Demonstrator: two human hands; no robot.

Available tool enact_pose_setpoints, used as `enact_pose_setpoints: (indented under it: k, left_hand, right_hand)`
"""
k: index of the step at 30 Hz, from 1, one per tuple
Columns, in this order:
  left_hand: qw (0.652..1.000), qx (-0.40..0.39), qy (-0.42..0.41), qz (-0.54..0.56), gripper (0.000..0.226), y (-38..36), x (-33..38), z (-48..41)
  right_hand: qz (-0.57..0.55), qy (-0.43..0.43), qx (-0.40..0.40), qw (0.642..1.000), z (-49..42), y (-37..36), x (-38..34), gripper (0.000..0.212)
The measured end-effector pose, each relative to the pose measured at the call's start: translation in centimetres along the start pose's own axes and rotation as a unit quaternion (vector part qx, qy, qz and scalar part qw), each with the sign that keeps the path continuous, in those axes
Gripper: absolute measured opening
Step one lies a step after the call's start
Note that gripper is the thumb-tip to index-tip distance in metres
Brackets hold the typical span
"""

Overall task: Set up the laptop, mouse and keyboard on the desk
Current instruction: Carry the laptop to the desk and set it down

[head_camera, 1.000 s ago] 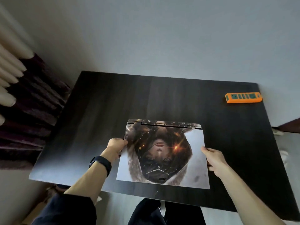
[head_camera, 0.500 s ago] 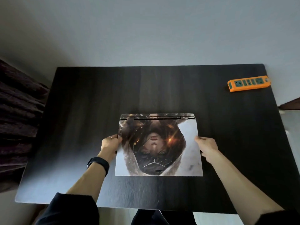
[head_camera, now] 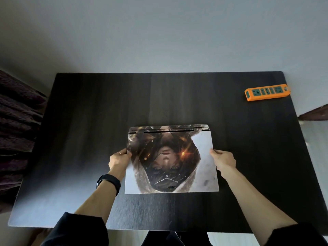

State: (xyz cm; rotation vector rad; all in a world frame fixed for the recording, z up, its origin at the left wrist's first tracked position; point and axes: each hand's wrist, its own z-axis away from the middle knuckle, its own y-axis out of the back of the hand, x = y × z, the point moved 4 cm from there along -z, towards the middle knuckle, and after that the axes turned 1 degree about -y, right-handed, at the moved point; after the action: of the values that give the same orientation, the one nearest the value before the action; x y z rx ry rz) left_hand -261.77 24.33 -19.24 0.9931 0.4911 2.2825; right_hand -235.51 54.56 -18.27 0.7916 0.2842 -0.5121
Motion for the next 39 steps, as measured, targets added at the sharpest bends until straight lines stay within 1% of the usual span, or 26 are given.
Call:
enact_pose_setpoints:
  k: [3, 6, 8, 10, 12, 15, 18, 23, 25, 29, 32, 35, 39]
  left_hand:
    - [0.994, -0.018, -0.067, -0.083, 0.036, 0.1, 0.7, 1.8]
    - [0.972, -0.045, -0.156, -0.171, 0.057, -0.3, -0.6, 3.8]
    - [0.947, -0.066, -0.218, -0.226, 0.071, -0.6, -2.5, 5.5]
    - [0.909, -0.087, -0.276, -0.299, 0.085, -0.8, -4.7, 7.0]
    - [0.876, -0.102, -0.313, -0.352, 0.097, -0.4, -7.2, 7.5]
    - [0.849, -0.103, -0.347, -0.384, 0.103, 0.5, -9.6, 7.3]
    - [0.838, -0.080, -0.361, -0.400, 0.096, 0.8, -10.0, 7.1]
    - [0.819, -0.075, -0.362, -0.438, 0.097, 0.7, -9.6, 6.4]
    - [0.809, -0.072, -0.358, -0.462, 0.094, 0.8, -9.7, 6.2]
    - [0.786, -0.039, -0.364, -0.499, 0.094, 0.9, -9.4, 6.0]
    - [0.789, -0.035, -0.349, -0.505, 0.090, 0.6, -7.8, 5.5]
    - [0.797, -0.039, -0.328, -0.505, 0.085, 0.3, -4.9, 4.7]
    - [0.796, -0.020, -0.302, -0.525, 0.085, -0.3, -1.7, 3.6]
  right_hand:
    - [0.042, 0.042, 0.014, 0.998, 0.9, 0.3, 0.0, 0.034]
    - [0.097, 0.087, -0.005, 0.991, 2.4, -0.1, 1.3, 0.040]
    - [0.107, 0.107, -0.019, 0.988, 3.7, -0.6, 3.1, 0.054]
    - [0.120, 0.139, -0.025, 0.983, 5.1, -1.1, 5.0, 0.073]
    - [0.138, 0.176, -0.031, 0.974, 6.6, -1.5, 7.0, 0.088]
    - [0.176, 0.201, -0.042, 0.963, 8.3, -2.1, 9.6, 0.103]
    - [0.207, 0.208, -0.050, 0.955, 9.0, -2.4, 11.0, 0.110]
    - [0.222, 0.210, -0.013, 0.952, 8.9, -2.5, 10.2, 0.103]
    - [0.234, 0.211, 0.000, 0.949, 8.7, -2.5, 9.5, 0.103]
    - [0.297, 0.206, 0.003, 0.932, 7.9, -2.3, 8.0, 0.115]
    - [0.326, 0.200, 0.006, 0.924, 7.1, -2.2, 6.8, 0.117]
    - [0.325, 0.200, 0.012, 0.924, 6.3, -2.3, 4.9, 0.115]
    - [0.329, 0.202, 0.020, 0.922, 5.3, -2.9, 2.3, 0.115]
